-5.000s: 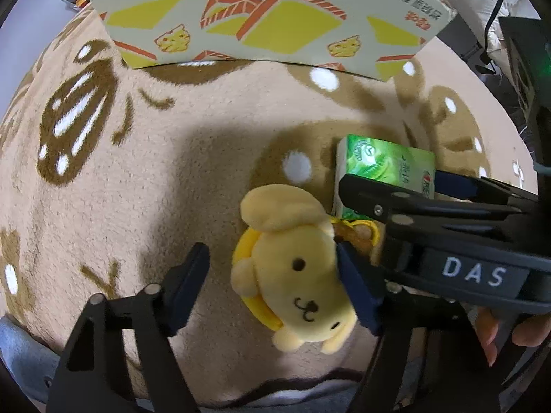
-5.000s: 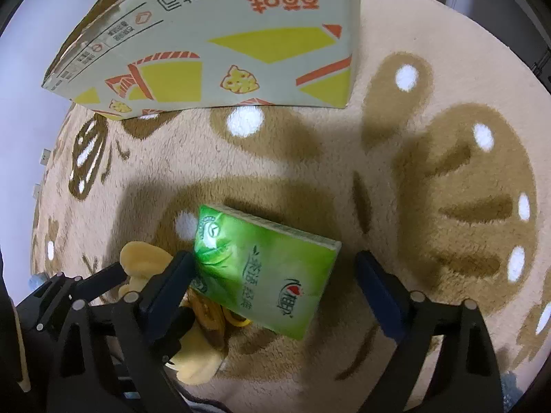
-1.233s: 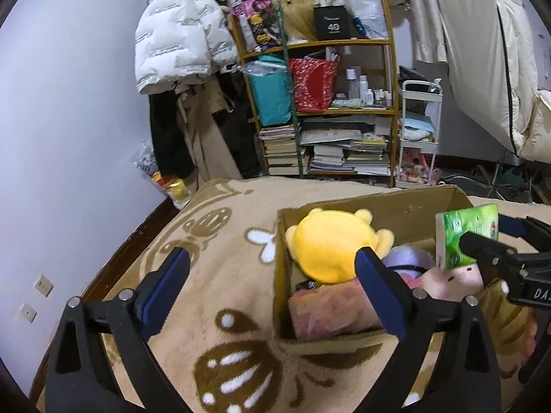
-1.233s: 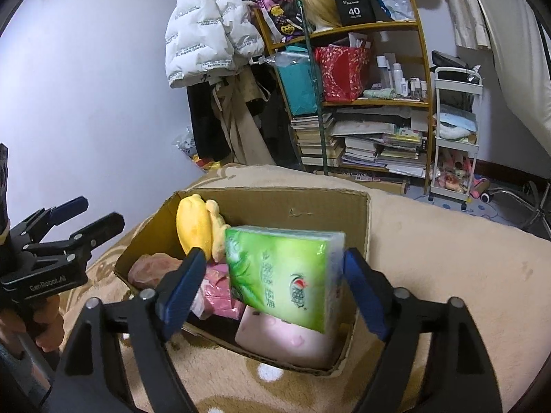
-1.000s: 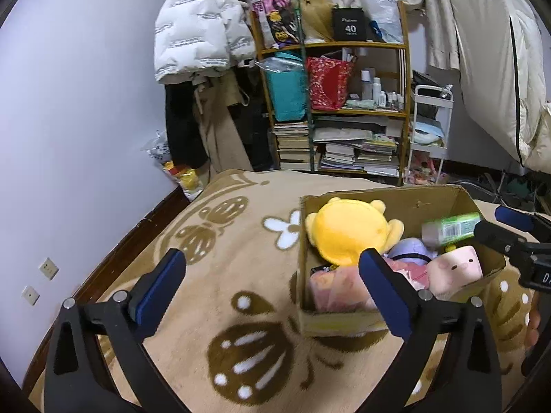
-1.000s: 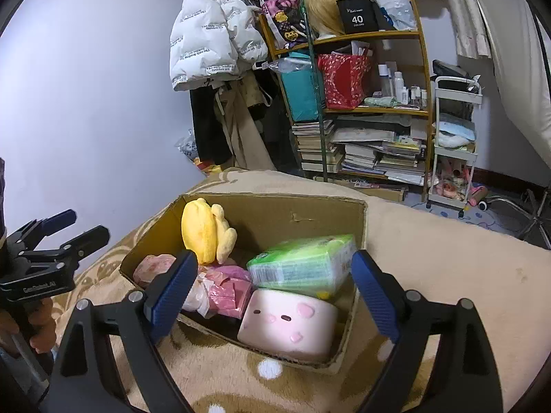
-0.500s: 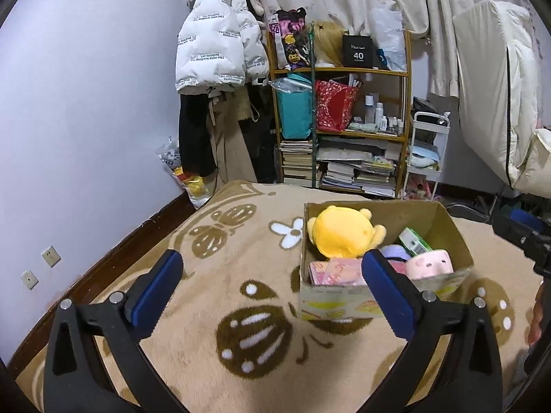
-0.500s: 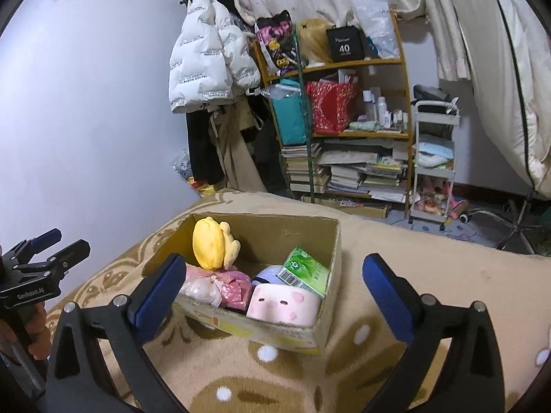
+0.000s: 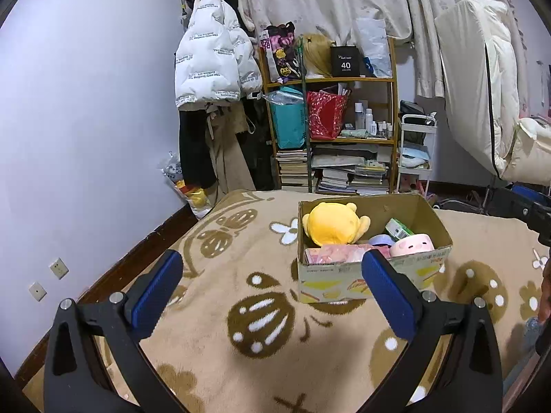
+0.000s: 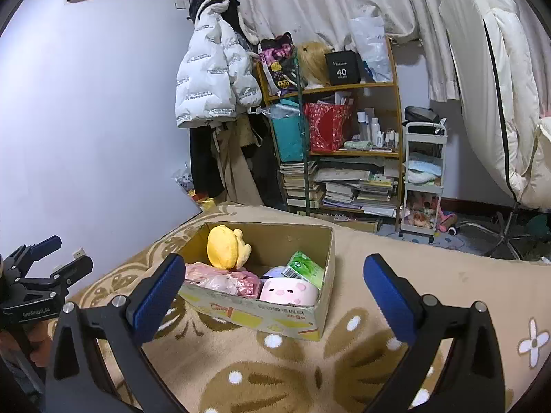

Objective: Organize soft objects

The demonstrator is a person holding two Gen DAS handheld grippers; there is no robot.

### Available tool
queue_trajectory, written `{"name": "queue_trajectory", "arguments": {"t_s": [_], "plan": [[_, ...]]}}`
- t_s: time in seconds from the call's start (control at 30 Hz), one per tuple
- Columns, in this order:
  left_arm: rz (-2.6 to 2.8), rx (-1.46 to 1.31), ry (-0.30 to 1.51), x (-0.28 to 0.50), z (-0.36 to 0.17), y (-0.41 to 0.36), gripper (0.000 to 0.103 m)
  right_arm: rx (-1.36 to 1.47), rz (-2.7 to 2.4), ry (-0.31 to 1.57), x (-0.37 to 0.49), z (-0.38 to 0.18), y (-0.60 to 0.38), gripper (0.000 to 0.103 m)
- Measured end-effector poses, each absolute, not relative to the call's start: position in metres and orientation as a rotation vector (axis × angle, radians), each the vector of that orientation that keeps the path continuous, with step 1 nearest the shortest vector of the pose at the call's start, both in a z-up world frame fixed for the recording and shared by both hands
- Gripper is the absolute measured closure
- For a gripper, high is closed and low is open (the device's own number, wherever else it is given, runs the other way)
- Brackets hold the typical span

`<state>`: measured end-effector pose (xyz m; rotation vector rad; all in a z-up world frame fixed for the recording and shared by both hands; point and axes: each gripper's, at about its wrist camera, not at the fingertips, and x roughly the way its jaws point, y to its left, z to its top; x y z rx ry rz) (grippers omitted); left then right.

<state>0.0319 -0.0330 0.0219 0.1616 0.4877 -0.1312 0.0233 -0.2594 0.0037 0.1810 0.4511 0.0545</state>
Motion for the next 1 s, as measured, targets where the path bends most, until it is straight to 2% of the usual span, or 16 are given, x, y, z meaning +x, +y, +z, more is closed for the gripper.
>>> {"name": "queue_trajectory", "arguments": {"t_s": [0.37,1.0], "plan": [[-0.15,0.166,0.499,0.017,0.021,-0.033,0.001,0.207,0.054,0.476,-0.002,0.001,-0.26,0.0],[-0.141,0.155,0.539,0.029,0.014,-0.031,0.001,0.211,0.047,0.506,0.0,-0.007,-0.262,0.0]]}}
